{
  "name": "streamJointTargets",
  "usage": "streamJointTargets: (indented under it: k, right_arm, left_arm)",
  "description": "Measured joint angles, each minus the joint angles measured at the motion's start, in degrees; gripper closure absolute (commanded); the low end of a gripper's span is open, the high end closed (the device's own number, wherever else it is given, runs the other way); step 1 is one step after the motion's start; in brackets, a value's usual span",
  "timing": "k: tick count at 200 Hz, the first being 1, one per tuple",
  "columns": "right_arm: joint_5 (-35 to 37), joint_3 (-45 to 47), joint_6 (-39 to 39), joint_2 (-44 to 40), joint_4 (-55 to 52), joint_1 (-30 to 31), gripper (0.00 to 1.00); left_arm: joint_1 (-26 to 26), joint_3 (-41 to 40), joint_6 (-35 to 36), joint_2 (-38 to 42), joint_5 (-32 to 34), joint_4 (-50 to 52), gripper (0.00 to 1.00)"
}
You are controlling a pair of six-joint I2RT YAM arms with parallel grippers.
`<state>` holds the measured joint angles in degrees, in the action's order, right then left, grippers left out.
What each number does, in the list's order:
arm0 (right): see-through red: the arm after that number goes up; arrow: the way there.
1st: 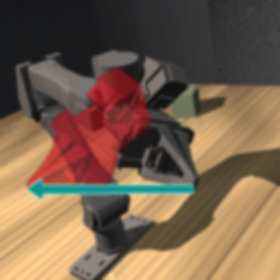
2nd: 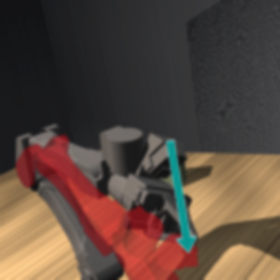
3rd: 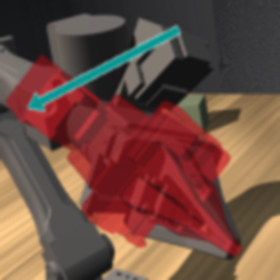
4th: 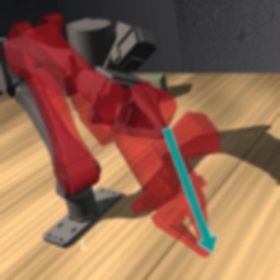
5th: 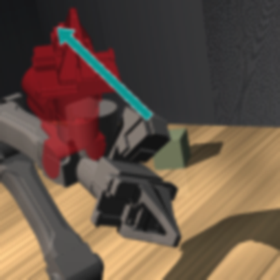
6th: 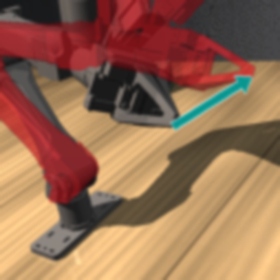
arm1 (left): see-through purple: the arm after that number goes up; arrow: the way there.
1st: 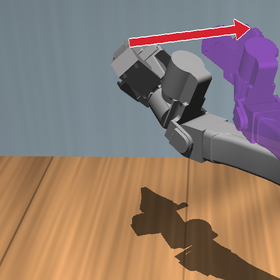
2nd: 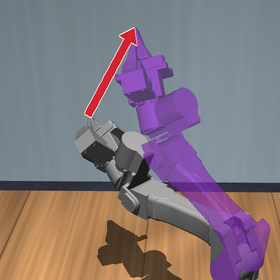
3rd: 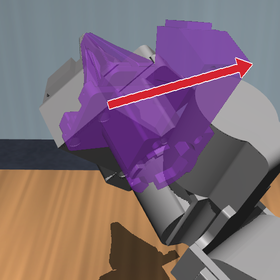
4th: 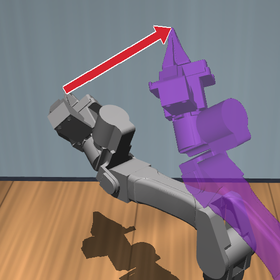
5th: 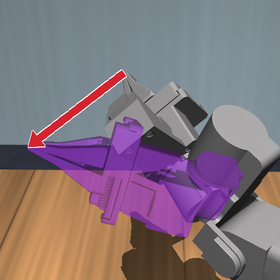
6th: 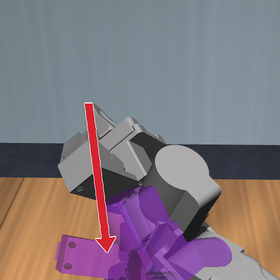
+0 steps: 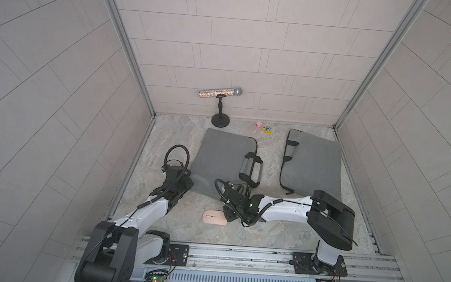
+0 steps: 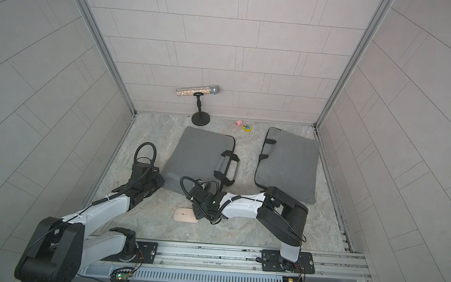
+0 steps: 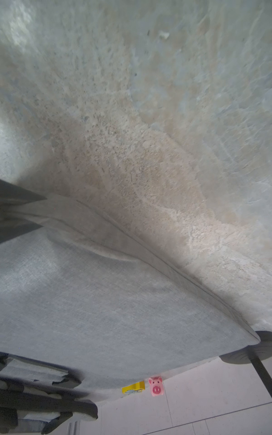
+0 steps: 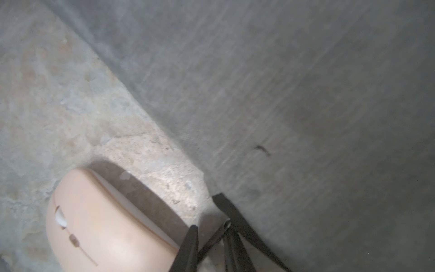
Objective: Put the mouse into the laptop bag
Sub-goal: Unzip the zipper on the zippered laptop bag, then pick up the mouse from the center of the board.
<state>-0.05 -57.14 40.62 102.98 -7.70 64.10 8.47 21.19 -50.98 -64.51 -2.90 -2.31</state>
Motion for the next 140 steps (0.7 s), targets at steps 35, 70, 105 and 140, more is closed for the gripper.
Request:
streamJointTargets:
  k: [35, 70, 105, 140]
  right_arm:
    - [-1.99, 5.25, -1.99, -4.72, 5.40, 1.68, 0.35]
    - [-3.10, 8.79, -4.74, -9.70, 9.73, 2.54, 0.18]
    - [-1.55, 6.01, -6.80, -8.24, 9.46, 5.31, 0.10]
    - [4.90, -4.42, -6.97, 0.24, 3.32, 10.10, 0.09]
  left_arm:
    - [-5.84, 0.09, 0.94, 1.88, -1.75, 2.08, 0.38]
    - [-11.06, 1.44, 1.86, 2.62, -4.85, 4.59, 0.21]
    - [-11.23, 2.27, 2.56, 3.19, -9.09, 6.91, 0.20]
    - [-11.37, 3.21, 3.91, 4.74, -11.67, 8.72, 0.18]
